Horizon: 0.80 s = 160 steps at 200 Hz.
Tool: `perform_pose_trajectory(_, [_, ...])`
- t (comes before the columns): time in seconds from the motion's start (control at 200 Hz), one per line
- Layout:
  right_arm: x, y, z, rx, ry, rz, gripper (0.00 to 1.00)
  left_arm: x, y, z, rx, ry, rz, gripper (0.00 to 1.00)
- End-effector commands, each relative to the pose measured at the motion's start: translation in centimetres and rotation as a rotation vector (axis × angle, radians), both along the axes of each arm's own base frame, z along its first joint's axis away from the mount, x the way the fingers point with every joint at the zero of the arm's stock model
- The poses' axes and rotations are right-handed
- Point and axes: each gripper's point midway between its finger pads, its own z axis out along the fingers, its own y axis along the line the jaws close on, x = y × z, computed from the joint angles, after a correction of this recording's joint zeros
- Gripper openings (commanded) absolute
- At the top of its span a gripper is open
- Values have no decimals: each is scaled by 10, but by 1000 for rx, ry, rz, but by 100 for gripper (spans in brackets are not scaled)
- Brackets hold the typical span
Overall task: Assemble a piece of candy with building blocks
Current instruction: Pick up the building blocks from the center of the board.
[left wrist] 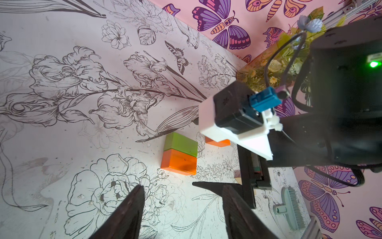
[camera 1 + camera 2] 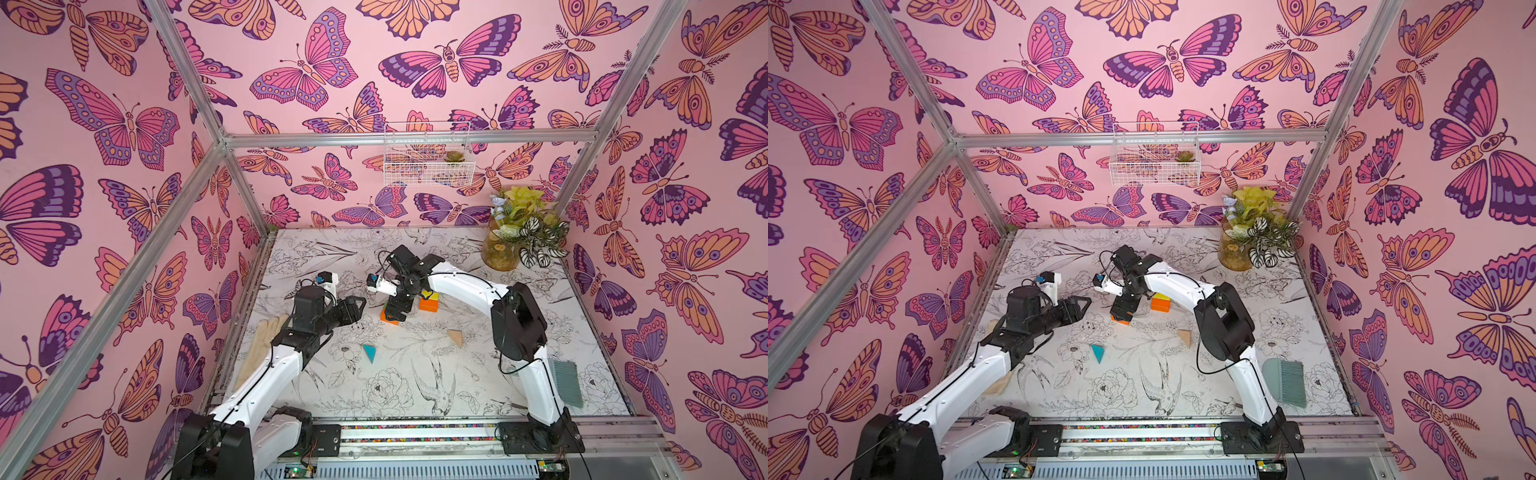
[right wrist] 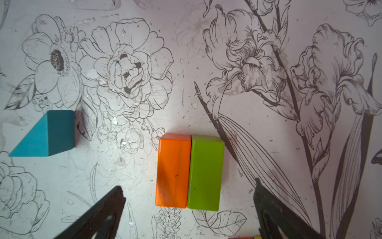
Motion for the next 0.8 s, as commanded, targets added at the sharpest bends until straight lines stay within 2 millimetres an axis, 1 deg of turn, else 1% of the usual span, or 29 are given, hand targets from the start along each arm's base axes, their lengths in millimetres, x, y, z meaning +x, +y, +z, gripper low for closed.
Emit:
perform_pose_trajectory(0.0, [-4, -5, -12, -59, 24, 16, 99, -4, 4, -13, 13, 39, 14, 63])
perform_pose_trajectory(0.13, [-4, -4, -18, -72, 30, 16, 99, -4, 5, -17, 17, 48, 19, 63])
perform_pose_trajectory(0.371, [-6, 2, -21, -66, 41, 28, 99, -3, 4, -23, 18, 70, 17, 63])
perform_pose_trajectory(0.621, [-11, 2, -31, -101, 48, 43, 98, -4, 6, -23, 22, 65, 24, 63])
perform_pose_trajectory(0.796, [-6, 1, -33, -113, 26, 28, 97, -5, 6, -25, 23, 70, 25, 63])
